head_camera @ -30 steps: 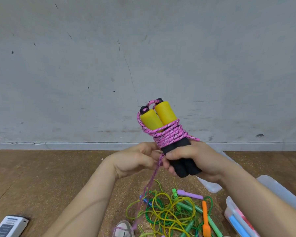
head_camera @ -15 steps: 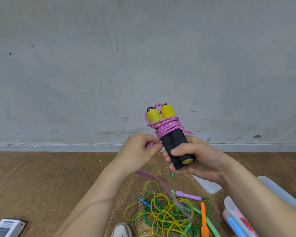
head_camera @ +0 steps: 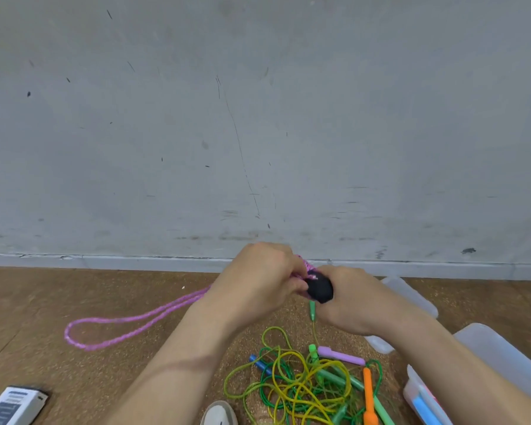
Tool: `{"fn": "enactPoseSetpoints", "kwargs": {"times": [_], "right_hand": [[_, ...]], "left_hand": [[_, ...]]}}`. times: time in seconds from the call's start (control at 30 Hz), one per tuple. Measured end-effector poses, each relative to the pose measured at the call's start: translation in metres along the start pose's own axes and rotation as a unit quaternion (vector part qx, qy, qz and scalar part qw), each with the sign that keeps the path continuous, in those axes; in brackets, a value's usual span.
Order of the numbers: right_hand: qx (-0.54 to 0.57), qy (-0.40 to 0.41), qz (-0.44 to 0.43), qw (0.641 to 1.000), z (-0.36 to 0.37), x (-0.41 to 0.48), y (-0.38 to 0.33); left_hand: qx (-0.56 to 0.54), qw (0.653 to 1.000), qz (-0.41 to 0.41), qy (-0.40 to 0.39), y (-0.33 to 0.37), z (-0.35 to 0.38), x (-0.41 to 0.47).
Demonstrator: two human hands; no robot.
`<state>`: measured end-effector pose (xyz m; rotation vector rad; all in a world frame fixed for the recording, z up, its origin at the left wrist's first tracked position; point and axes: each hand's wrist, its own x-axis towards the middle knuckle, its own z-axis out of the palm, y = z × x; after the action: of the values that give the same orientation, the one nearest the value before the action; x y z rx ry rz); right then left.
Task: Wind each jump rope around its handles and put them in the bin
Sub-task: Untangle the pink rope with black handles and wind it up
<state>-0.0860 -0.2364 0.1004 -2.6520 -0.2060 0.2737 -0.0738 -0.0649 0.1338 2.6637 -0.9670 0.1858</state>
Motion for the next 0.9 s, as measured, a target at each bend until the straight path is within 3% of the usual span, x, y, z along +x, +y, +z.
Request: {"fn": "enactPoseSetpoints", "kwargs": {"times": [0.13,0.3,0.4,0.7,0.9], "right_hand": [[-0.059,-0.055,-0.037,0.996,-0.004,-0.006,-0.006],[-0.198,-0.022,-0.148,0.969,-0.01,-0.011,-0.009],[-0.205,-0.001,-0.19,0.96,-0.014,-0.014,-0.011],[-0.075,-0.044,-0.173,0.981,-0.029,-0.026,-0.013],[0.179,-0.147,-0.18,0.956,-0.042,-0.033,-0.017]], "left_hand": [[-0.099,0.993,-0.058,-0.024,0.001,0.001,0.002],[-0.223,0.964,-0.134,-0.048,-0.005,-0.001,0.001],[-0.295,0.942,-0.146,-0.063,-0.013,-0.006,0.0],[-0.412,0.895,-0.125,-0.117,-0.017,-0.006,0.001],[-0.473,0.848,-0.155,-0.183,-0.032,-0.002,0.001]]}}
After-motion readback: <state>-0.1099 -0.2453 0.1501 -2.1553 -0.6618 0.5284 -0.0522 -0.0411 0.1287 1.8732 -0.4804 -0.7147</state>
